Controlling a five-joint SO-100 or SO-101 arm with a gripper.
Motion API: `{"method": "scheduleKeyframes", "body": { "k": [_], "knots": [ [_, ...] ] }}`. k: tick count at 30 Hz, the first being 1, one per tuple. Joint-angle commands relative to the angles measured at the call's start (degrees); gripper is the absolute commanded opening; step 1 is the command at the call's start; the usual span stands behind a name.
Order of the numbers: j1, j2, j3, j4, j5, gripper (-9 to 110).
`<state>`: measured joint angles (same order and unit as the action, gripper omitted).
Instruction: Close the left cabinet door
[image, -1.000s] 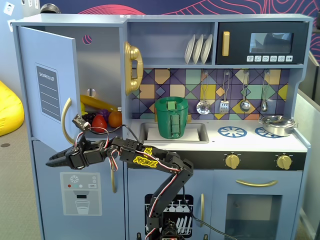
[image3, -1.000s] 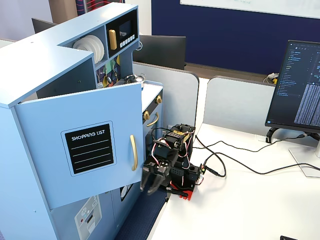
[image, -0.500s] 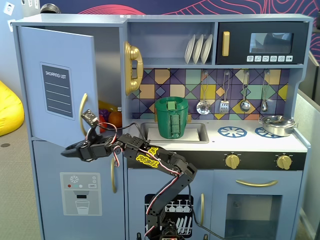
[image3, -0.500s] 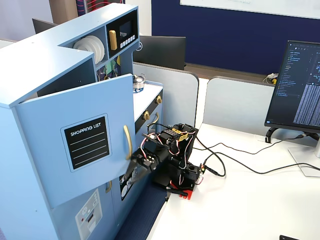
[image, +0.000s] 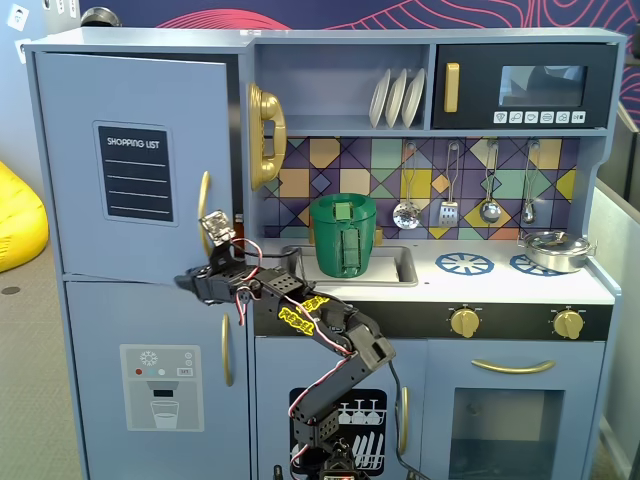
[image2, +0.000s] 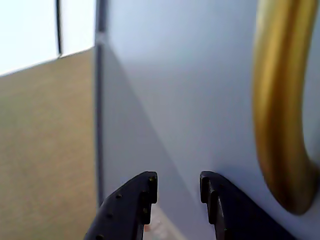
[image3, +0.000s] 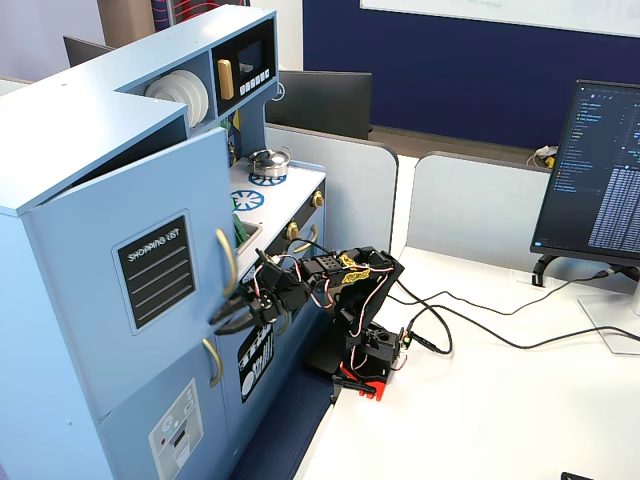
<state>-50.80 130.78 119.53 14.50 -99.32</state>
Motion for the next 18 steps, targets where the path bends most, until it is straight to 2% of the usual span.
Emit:
{"method": "scheduleKeyframes", "body": {
  "k": [1,8,16,18],
  "knots": [
    [5.54,0.00,-0.44,-6.77,-1.05,0],
    [11.34,-4.31,-0.70,-13.62,-2.72,0],
    [10.90,-3.16,0.70,-13.89,-3.34,0],
    [10.20,-1.23,1.14,-10.72,-2.37,0]
  ]
}}
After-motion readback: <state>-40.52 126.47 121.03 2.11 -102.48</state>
